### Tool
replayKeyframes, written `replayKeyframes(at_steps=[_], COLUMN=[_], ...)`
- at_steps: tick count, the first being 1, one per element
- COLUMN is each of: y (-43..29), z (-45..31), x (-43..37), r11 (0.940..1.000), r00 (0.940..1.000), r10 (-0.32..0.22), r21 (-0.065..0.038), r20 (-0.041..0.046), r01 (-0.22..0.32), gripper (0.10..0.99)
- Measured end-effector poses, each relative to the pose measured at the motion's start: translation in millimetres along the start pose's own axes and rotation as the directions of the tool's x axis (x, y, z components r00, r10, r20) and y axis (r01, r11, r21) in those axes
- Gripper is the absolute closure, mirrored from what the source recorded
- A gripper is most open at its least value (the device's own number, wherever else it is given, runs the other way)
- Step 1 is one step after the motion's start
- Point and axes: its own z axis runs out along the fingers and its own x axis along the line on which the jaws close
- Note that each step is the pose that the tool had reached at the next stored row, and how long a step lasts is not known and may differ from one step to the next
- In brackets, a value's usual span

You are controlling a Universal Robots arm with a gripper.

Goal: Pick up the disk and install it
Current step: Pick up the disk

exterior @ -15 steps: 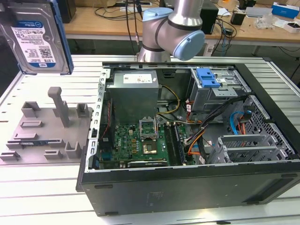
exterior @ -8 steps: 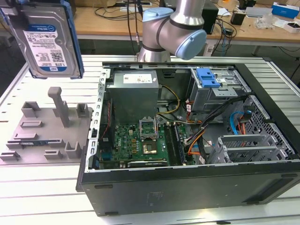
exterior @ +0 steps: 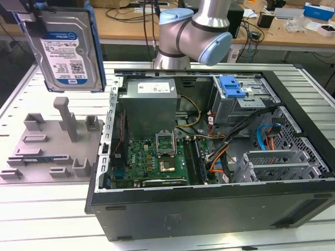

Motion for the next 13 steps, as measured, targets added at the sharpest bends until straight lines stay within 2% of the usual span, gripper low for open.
replayKeyframes(at_steps=[13], y=[-46.1], z=[1.4], x=[26.1], r11=[1.0], r00=[1.0], r10=[0.0], r21=[0.0], r20=[0.0001], r01=[0.0], gripper=[0.718])
